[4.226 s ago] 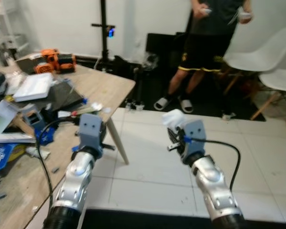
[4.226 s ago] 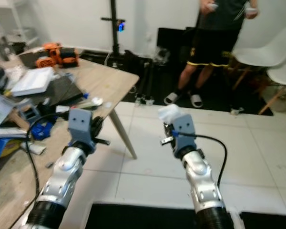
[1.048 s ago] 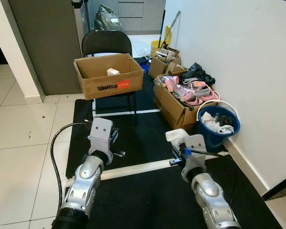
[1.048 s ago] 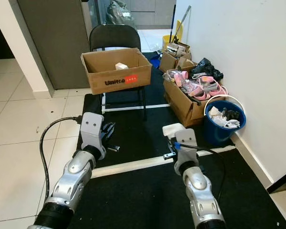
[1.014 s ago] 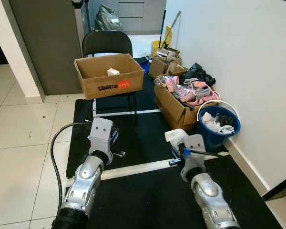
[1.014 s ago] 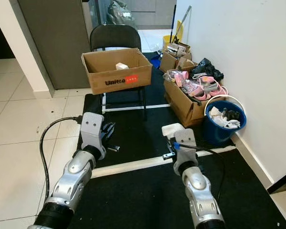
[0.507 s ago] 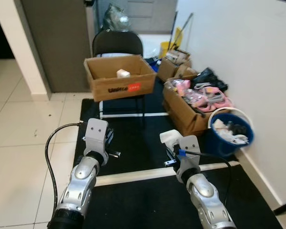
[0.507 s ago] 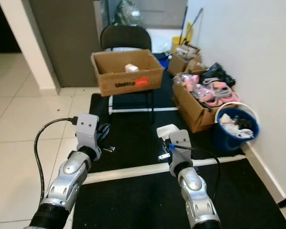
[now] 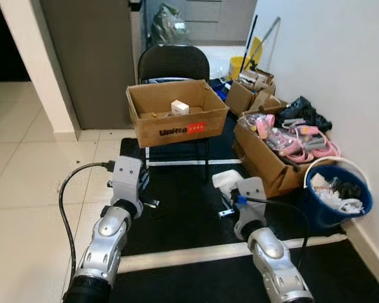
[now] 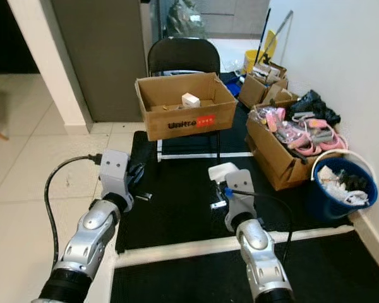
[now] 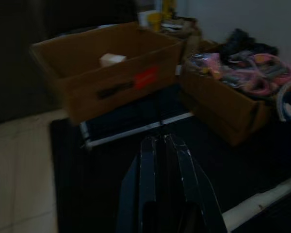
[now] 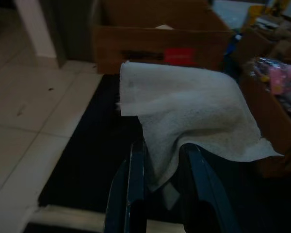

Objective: Picking trash to rubbish bin

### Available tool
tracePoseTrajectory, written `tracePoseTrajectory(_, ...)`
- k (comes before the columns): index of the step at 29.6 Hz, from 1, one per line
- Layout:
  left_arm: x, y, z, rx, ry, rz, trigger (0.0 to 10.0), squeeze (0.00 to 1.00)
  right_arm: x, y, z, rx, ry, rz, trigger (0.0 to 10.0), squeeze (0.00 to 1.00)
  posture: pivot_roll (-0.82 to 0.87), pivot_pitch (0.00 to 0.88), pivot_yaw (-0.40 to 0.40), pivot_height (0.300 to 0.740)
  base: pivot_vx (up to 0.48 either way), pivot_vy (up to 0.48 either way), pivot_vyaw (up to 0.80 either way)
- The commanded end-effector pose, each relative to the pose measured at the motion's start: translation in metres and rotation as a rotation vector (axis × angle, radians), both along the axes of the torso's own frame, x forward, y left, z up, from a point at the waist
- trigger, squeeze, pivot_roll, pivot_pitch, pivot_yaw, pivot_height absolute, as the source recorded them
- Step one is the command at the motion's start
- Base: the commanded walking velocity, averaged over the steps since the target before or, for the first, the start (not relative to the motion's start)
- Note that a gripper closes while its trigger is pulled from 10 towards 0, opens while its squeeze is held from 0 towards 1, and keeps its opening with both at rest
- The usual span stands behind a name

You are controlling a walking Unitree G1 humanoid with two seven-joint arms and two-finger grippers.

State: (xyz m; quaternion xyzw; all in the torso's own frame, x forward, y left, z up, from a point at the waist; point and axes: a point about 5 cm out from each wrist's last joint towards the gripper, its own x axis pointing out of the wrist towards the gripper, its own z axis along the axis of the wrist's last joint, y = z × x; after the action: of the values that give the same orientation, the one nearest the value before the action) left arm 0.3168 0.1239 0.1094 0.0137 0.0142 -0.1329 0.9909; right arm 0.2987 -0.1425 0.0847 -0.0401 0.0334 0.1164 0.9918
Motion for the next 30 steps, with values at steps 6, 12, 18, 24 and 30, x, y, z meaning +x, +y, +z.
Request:
tracePoseTrajectory(6,-0.0003,-0.0060,-0.0008,-0.010,0.007,-0.024,10.0,0.00,-0.0017,-0.0083,-0.0060,0.004,0.031,-0.028,10.0,0.00,-0.10,0.056,-0.005,0.740,0.364,0.000,-0.73)
tracePoseTrajectory(12,-0.0005,-0.0052,-0.0012,-0.007,0.008,-0.025,10.0,0.00,-0.0011,-0.0073,-0.0063,-0.002,0.034,-0.023,10.0,0.00,-0.09,0.056,-0.004,0.740,0.363,0.000,-0.10)
tracePoseTrajectory(18,-0.0002,-0.0051,-0.0010,-0.003,0.006,-0.026,10.0,0.00,-0.0017,-0.0061,-0.0078,-0.014,0.034,-0.015,10.0,0.00,-0.09,0.056,-0.004,0.740,0.361,0.000,0.00)
tracePoseTrajectory(24,-0.0003,-0.0054,-0.0010,-0.004,0.006,-0.027,10.0,0.00,-0.0020,-0.0056,-0.0081,-0.014,0.032,-0.012,10.0,0.00,-0.09,0.056,-0.002,0.740,0.360,0.000,0.00)
tracePoseTrajectory(30,0.0007,-0.0047,0.0000,-0.003,0.004,-0.026,10.0,0.00,-0.0004,-0.0056,-0.0081,-0.019,0.035,-0.016,10.0,0.00,-0.09,0.052,-0.001,0.740,0.359,0.000,0.00)
